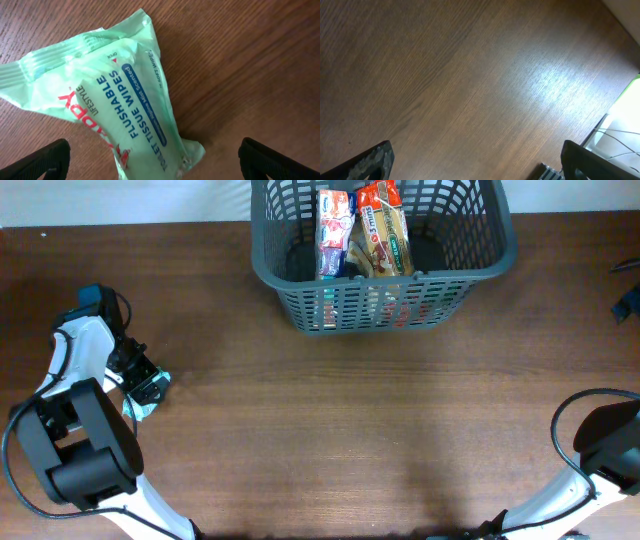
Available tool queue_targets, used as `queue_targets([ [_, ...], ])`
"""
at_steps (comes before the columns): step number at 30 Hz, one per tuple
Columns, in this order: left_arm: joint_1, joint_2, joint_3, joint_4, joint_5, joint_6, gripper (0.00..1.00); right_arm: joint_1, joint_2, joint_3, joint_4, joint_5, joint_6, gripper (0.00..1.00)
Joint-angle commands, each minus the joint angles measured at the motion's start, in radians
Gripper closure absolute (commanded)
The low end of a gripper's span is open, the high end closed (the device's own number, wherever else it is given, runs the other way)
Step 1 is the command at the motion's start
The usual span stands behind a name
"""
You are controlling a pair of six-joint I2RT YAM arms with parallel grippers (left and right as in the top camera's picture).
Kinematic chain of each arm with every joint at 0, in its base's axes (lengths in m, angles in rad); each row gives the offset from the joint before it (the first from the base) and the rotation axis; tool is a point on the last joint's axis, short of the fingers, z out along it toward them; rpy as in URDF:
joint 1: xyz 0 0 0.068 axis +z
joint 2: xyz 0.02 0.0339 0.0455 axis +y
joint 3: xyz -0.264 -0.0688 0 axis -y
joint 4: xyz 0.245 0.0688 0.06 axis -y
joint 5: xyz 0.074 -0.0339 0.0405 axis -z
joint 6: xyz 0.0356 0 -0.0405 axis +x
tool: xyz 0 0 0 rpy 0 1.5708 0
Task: Pack container
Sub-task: 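Lower the left gripper onto the green flushable wipes pack, then close the left gripper on the wipes pack and lift it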
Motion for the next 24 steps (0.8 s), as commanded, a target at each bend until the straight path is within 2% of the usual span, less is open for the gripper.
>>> queue_targets([
  [1,0.006,0.05,-0.015,-0.001,0.002,-0.01,0.01,0.0,0.001,-0.005,0.003,-0.004,0.013,0.01],
  [24,0.005,0.134,-0.021,-0.003,0.019,-0.01,0.01,0.0,0.001,-0.005,0.003,-0.004,0.013,0.01],
])
